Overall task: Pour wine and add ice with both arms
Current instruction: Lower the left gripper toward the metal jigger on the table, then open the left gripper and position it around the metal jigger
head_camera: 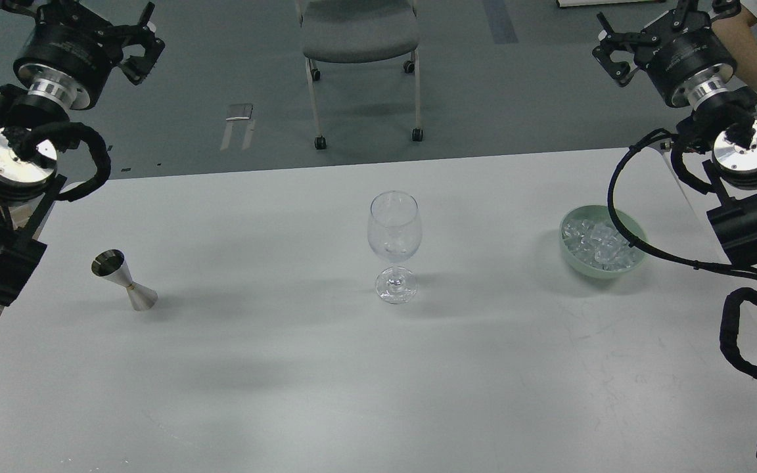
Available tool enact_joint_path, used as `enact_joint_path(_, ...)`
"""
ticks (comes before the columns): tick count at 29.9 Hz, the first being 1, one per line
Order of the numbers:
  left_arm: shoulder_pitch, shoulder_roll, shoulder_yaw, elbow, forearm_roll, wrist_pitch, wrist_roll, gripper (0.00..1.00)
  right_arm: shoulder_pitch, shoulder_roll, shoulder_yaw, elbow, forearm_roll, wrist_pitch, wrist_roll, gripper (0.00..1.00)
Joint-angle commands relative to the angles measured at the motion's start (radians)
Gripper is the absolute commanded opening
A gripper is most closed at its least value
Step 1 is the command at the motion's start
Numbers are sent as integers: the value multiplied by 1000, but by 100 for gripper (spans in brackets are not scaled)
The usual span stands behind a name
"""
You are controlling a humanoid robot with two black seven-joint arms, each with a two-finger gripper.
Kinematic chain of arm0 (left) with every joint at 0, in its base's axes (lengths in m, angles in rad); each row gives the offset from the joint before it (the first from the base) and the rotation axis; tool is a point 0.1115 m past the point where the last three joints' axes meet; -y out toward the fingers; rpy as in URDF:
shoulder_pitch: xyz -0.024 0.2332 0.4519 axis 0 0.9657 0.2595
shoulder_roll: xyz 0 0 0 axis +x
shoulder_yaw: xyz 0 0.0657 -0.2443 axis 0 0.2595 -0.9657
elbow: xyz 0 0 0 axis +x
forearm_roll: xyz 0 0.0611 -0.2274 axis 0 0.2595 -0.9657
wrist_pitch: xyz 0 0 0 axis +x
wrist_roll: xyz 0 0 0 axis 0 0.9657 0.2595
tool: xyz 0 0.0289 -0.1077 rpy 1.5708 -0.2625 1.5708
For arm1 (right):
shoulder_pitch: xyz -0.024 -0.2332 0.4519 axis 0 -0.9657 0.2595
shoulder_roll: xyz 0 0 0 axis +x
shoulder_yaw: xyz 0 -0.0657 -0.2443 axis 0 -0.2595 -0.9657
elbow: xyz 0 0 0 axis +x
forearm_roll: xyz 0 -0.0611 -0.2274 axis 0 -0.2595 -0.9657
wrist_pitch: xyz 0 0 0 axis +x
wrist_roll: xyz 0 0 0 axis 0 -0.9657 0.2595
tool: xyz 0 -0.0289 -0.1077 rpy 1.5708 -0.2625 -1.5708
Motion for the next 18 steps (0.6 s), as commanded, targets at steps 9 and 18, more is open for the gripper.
enact_joint_path(9, 391, 192, -212, -347, -61, 3, -2, 98, -9, -16, 0, 1, -2, 2, 0, 100)
enact_joint_path(18, 876, 232, -472, -614, -173, 17, -2, 97, -16, -15, -2, 1, -3, 0, 0, 100)
